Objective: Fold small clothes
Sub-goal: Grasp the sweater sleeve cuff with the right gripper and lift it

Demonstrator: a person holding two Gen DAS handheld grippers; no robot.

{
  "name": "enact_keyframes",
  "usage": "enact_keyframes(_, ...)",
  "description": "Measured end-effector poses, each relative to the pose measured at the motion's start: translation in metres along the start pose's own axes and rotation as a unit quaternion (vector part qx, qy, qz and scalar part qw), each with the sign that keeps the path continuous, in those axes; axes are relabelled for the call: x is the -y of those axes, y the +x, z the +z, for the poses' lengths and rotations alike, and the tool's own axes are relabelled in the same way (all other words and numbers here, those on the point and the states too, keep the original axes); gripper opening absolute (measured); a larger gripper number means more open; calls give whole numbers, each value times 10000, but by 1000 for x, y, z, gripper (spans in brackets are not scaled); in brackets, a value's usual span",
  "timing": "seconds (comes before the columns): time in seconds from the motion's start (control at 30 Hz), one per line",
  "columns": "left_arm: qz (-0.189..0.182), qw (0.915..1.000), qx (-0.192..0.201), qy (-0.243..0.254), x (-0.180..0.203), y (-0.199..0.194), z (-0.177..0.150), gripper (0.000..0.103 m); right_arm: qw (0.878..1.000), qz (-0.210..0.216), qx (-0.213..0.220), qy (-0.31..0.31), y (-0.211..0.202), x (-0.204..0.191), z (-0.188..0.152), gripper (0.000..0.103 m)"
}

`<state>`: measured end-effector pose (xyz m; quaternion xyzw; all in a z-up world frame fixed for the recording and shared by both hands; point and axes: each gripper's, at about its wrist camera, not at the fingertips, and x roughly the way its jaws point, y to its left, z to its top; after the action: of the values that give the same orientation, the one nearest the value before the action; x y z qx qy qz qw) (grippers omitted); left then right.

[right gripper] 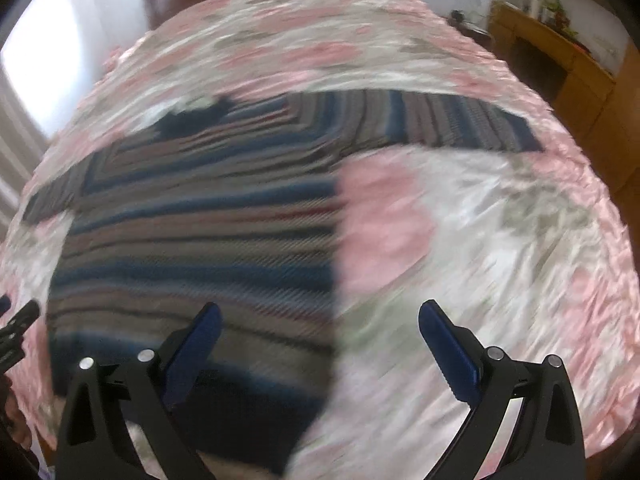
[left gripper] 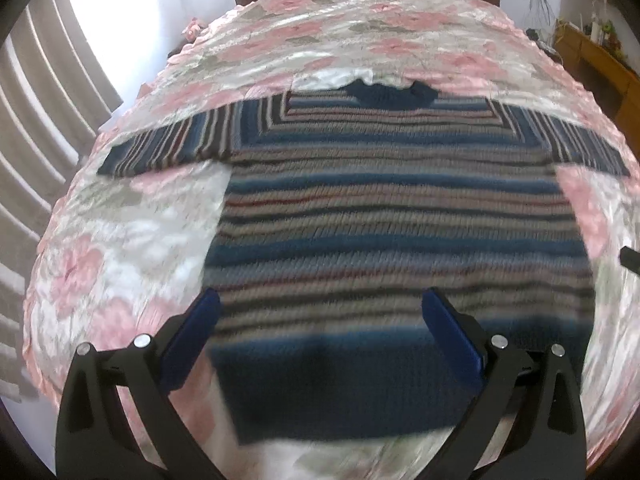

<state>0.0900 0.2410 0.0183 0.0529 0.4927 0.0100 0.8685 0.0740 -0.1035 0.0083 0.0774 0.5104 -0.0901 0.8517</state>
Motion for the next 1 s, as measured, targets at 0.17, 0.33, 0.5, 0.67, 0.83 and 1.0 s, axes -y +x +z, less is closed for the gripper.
enact_keyframes(0.17,-187,9998,-40,-85,41,32,63,100,9981,-271,-170,529,35,95,75,99)
enact_keyframes(0.33,-311,9992,-133,-226,104,77,121,100,9939,-523,-451,859,84,171,126,99)
enact_keyframes(0.5,-428,9981,-308,-324,163,118,161,100,9875,-360,-642,1391,119,244,154,99)
enact_keyframes(0.67,-270,9988,-348,-191,212,149,184,100,9797,-86,-962,1758,153,293,169,99)
enact_keyframes(0.83,-145,9996,-240,-48,224,161,191,100,9712,-62,-1056,2135,177,323,175,91)
enact_keyframes(1.0,20,9995,-304,-113,207,174,191,100,9637,59,-764,2559,182,340,179,40)
